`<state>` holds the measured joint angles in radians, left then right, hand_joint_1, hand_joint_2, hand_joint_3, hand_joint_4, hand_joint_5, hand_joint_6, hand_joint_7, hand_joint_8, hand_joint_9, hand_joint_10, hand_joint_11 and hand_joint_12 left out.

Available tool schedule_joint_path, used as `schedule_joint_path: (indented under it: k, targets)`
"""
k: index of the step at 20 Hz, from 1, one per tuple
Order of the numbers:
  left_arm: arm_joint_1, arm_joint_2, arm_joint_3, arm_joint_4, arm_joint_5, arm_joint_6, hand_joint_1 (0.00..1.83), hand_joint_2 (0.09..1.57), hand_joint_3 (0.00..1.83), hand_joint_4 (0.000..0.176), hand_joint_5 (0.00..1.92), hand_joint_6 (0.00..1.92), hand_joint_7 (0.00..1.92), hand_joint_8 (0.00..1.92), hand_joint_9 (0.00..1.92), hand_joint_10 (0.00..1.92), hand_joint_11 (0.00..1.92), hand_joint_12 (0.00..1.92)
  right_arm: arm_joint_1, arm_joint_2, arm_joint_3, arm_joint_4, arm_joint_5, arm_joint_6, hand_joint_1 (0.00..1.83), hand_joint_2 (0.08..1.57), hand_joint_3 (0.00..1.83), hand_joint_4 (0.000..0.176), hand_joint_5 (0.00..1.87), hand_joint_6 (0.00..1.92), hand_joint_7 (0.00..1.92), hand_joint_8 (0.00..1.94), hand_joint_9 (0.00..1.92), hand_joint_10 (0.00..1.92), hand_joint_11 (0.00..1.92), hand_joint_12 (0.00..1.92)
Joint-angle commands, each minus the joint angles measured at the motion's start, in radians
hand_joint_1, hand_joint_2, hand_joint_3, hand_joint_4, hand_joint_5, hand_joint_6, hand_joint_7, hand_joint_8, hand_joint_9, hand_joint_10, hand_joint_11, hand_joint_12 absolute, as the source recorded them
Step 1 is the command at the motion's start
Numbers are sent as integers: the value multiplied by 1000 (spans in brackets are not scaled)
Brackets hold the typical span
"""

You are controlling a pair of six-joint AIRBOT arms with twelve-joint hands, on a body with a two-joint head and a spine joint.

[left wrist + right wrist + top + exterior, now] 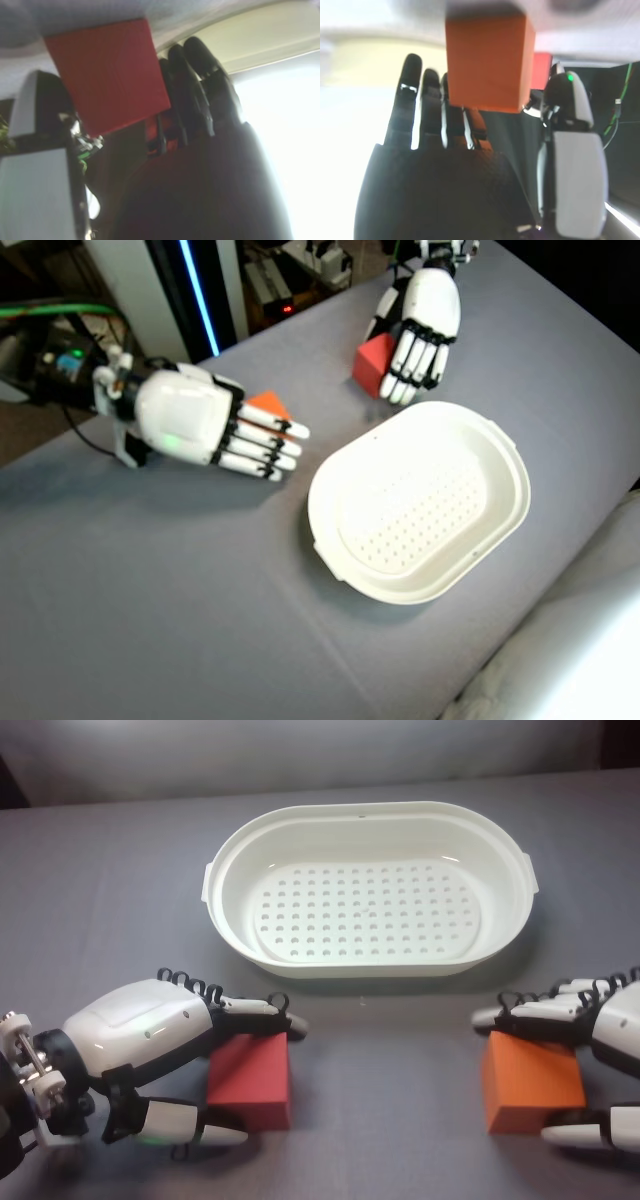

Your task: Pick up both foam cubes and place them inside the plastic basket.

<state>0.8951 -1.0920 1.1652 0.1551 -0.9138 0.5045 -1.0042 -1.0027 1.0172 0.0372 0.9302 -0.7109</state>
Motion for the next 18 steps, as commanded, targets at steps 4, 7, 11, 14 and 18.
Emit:
schedule_joint_path:
  k: [4, 7, 11, 14, 18]
  targets:
    - [-41, 56, -30, -8, -226, 34, 1335, 1249, 2, 0, 654, 1295, 693, 1416, 741, 1609, 682, 1683, 41, 62, -22, -18, 196, -5, 1331, 1250, 2, 0, 576, 1345, 737, 1379, 794, 1580, 613, 1703]
    - [-117, 59, -1, -41, -225, 91, 1354, 1210, 0, 0, 681, 1175, 794, 1321, 852, 1512, 762, 1580, 120, 71, 1, -9, 202, -49, 1327, 1251, 0, 0, 573, 1383, 746, 1366, 779, 1551, 598, 1638]
    - [-236, -8, 100, -93, -144, 106, 1362, 1185, 0, 0, 719, 1121, 834, 1248, 897, 1442, 791, 1506, 226, 35, 67, 38, 139, -114, 1345, 1223, 3, 0, 593, 1323, 771, 1332, 874, 1459, 786, 1566]
    - [-342, -86, 201, -100, -5, 116, 1359, 1200, 0, 0, 687, 1117, 842, 1270, 854, 1502, 792, 1630, 328, -53, 178, 47, 16, -117, 1335, 1247, 2, 0, 544, 1437, 728, 1374, 817, 1451, 720, 1539]
    - [-359, -139, 269, -170, 87, 147, 1085, 1192, 0, 0, 552, 805, 650, 954, 686, 1265, 572, 1832, 382, -134, 277, 91, -89, -117, 957, 1298, 5, 0, 399, 989, 562, 1014, 543, 1213, 415, 1633]
